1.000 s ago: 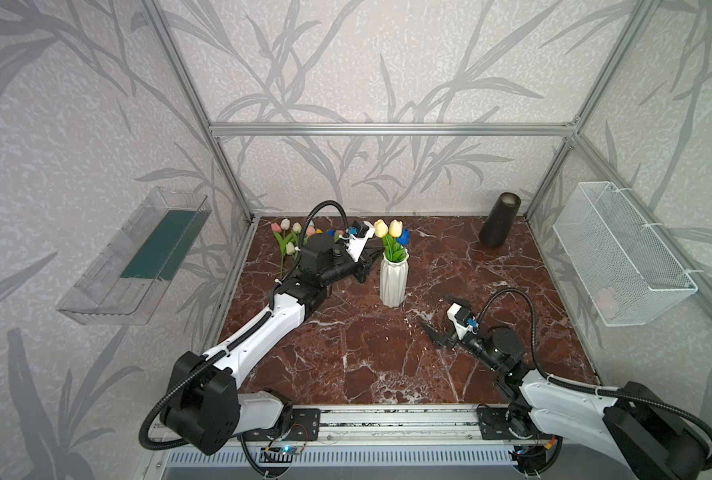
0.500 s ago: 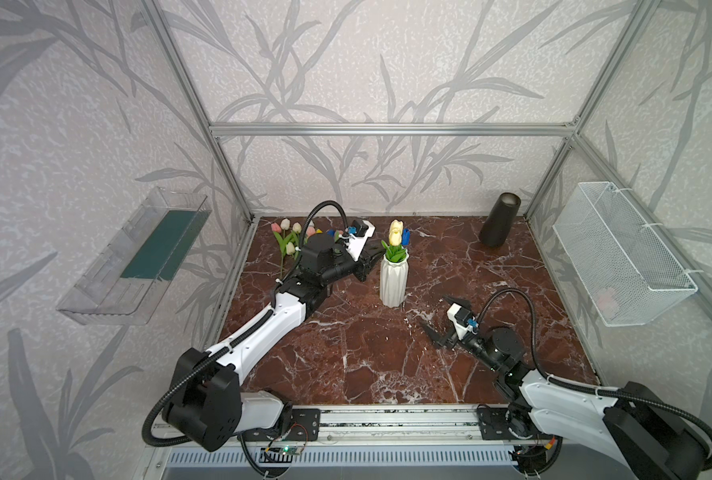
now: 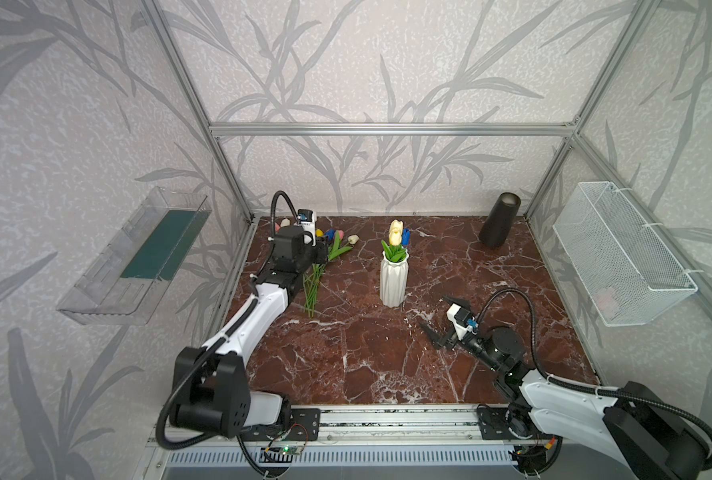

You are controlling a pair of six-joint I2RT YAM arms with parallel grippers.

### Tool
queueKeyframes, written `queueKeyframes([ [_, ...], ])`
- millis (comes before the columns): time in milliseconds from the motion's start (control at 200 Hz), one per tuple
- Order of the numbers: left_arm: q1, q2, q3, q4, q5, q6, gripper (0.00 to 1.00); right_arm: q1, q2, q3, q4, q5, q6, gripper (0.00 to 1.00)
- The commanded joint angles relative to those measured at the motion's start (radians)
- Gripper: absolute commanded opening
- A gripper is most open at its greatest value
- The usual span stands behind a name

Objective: Arrange the flowers into the vase

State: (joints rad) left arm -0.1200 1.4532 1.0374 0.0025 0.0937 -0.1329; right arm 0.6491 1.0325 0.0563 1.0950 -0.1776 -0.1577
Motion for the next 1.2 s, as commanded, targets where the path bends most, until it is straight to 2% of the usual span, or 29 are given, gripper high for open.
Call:
queueKeyframes([
  [0, 0.059, 0.153, 0.106, -0.296, -0.139, -0.106, 0.39, 0.007, 0.026, 0.036, 0.034, -0.014, 0.006, 0.99],
  [105, 0.097, 0.279, 0.232, -0.460, -0.185, -0.089, 0.39, 0.007, 0.055, 0.037, 0.060, -0.016, 0.003, 0.99],
  [225, 0.138, 0.385, 0.318, -0.530, -0.164, -0.069, 0.37, 0.007, 0.076, 0.042, 0.064, -0.016, 0.004, 0.99],
  [345, 0.152, 0.461, 0.397, -0.590, -0.140, -0.056, 0.32, 0.009, 0.093, 0.043, 0.084, -0.025, 0.009, 0.99],
  [385, 0.154, 0.482, 0.420, -0.611, -0.157, -0.048, 0.31, 0.011, 0.095, 0.041, 0.090, -0.026, 0.007, 0.99],
  [440, 0.157, 0.506, 0.458, -0.656, -0.203, -0.040, 0.24, 0.011, 0.095, 0.040, 0.087, -0.018, 0.004, 0.99],
  [480, 0.163, 0.513, 0.466, -0.662, -0.231, -0.038, 0.23, 0.011, 0.095, 0.041, 0.085, -0.015, 0.003, 0.99],
  [635, 0.233, 0.545, 0.492, -0.659, -0.184, -0.047, 0.25, 0.012, 0.084, 0.042, 0.075, -0.019, 0.001, 0.99],
  [850, 0.263, 0.639, 0.581, -0.693, -0.164, 0.003, 0.37, 0.012, 0.097, 0.044, 0.082, -0.018, -0.001, 0.99],
  [1030, 0.267, 0.719, 0.651, -0.722, -0.160, 0.026, 0.37, 0.013, 0.091, 0.043, 0.081, -0.016, -0.002, 0.99],
  [1140, 0.269, 0.739, 0.671, -0.728, -0.159, 0.026, 0.27, 0.012, 0.086, 0.042, 0.074, -0.013, -0.007, 0.99],
  [1195, 0.269, 0.740, 0.674, -0.724, -0.157, 0.027, 0.14, 0.012, 0.085, 0.041, 0.074, -0.010, -0.008, 0.99],
])
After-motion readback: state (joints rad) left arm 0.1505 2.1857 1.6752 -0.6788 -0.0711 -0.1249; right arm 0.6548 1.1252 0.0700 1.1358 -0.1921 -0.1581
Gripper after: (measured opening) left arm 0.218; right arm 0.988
